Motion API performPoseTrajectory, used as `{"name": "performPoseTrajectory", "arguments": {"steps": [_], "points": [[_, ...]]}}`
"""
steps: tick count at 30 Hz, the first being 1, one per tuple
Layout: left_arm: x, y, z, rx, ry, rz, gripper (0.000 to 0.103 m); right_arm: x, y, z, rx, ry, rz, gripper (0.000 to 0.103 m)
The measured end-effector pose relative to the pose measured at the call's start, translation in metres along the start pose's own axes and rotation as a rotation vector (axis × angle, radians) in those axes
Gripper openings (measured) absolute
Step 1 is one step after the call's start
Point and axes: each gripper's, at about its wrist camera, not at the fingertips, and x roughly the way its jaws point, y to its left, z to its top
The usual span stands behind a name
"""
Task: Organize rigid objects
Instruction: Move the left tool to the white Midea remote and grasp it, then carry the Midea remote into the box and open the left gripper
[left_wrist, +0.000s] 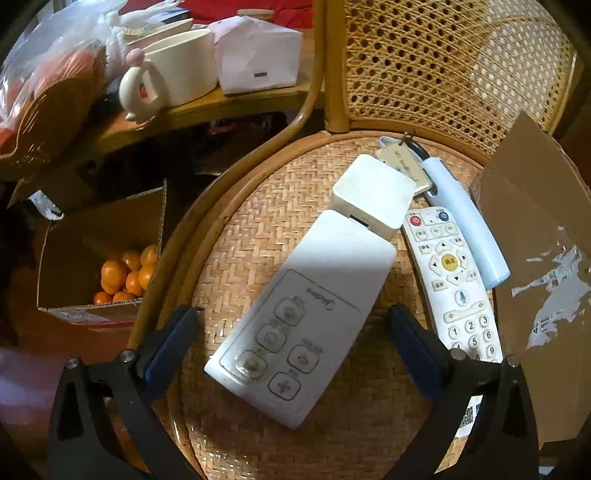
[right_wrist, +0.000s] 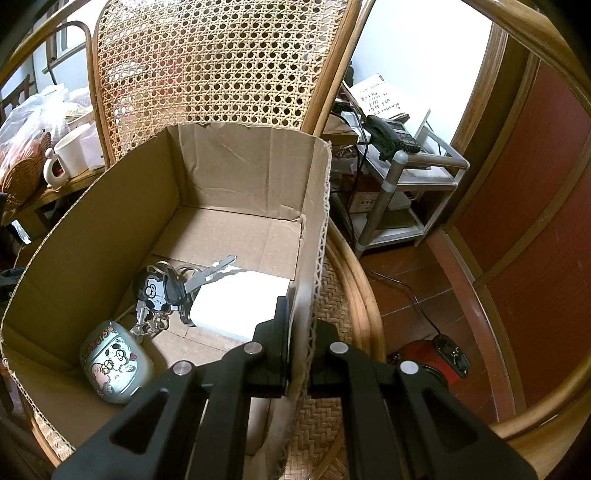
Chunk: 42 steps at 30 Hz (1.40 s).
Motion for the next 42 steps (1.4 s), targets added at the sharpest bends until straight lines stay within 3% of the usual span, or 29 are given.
{"name": "performPoseTrajectory", "arguments": {"steps": [3,5,7,14,19,32,38,42], "points": [[-0.007,-0.005,0.001,0.038,-0.025,-0.001,0.078,0.0,0.0,0.0,0.0,0.0,0.0,0.008],[-0.014,-0.01,0.001,0.071,-0.03,-0.004,0.056,0.0,0.0,0.0,0.0,0.0,0.0,0.008],[-0.017,-0.011,0.0,0.081,-0.037,-0.002,0.05,0.0,0.0,0.0,-0.001,-0.001,-0.001,0.008],[-0.022,-0.001,-0.002,0.017,-0.045,-0.064,0.049,0.0,-0.001,0.0,-0.001,0.0,0.001,0.008],[-0.03,-0.005,0.001,0.053,-0.099,-0.023,0.048,0.0,0.0,0.0,-0.001,0.0,0.001,0.008],[-0.073,-0.019,0.004,0.07,-0.187,-0.097,0.047,0.0,0.0,0.0,-0.001,0.0,0.001,0.008],[-0.113,-0.032,0.002,0.106,-0.326,-0.056,0.048,0.0,0.0,0.0,-0.002,0.0,0.001,0.008],[-0.138,-0.045,0.001,0.124,-0.396,-0.093,0.048,0.0,0.001,0.0,0.003,0.0,0.001,0.008]]}}
